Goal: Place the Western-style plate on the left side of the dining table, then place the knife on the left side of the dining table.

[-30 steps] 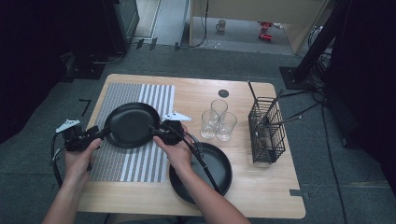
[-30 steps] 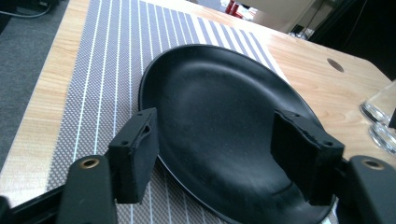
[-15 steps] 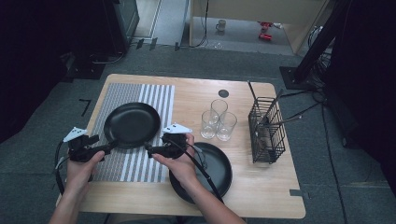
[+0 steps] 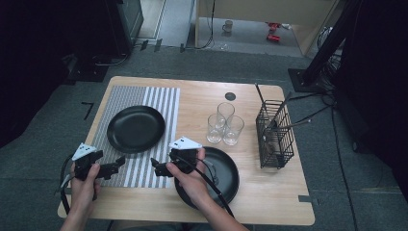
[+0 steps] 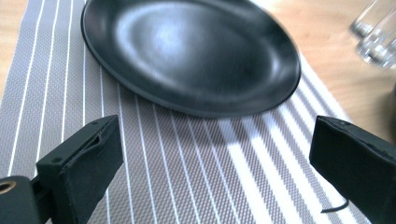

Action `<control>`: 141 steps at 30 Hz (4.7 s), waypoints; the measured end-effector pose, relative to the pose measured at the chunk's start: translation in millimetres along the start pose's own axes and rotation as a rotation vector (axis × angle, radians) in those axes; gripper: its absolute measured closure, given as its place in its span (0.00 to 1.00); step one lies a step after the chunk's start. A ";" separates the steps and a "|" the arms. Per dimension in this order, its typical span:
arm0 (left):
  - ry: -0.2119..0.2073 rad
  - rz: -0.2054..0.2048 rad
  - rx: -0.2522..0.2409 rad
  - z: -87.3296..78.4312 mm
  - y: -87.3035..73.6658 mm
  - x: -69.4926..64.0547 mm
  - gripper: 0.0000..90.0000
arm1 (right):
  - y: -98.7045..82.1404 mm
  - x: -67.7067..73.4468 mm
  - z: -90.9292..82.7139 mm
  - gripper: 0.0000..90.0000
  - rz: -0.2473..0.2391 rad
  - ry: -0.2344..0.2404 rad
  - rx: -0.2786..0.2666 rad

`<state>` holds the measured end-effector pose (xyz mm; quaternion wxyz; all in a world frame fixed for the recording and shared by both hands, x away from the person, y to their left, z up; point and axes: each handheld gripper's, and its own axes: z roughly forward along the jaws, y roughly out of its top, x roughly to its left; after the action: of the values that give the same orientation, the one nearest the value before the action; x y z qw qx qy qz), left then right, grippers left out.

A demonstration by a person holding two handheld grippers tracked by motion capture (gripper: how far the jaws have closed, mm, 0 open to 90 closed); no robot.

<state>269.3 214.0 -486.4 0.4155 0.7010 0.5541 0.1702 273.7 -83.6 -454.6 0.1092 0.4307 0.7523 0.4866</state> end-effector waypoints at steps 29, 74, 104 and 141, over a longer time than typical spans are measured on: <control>0.196 0.132 0.109 12.3 -35.7 -7.3 0.03 | -32.5 -21.2 -57.4 0.00 -0.024 -0.103 0.011; 0.195 0.131 0.109 12.3 -35.6 -7.2 0.03 | -64.1 -124.9 -169.7 0.08 0.141 -0.289 -0.113; 0.195 0.131 0.109 12.3 -35.7 -7.2 0.03 | -48.1 -134.3 -229.1 0.35 0.122 -0.358 -0.231; 0.196 0.132 0.109 12.3 -35.7 -7.3 0.03 | -38.8 -163.9 -232.5 0.82 0.131 -0.494 -0.352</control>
<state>252.8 204.0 -519.6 0.3086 0.7375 0.5532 0.2341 216.2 -361.6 -411.5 0.3302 0.5577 0.5777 0.4961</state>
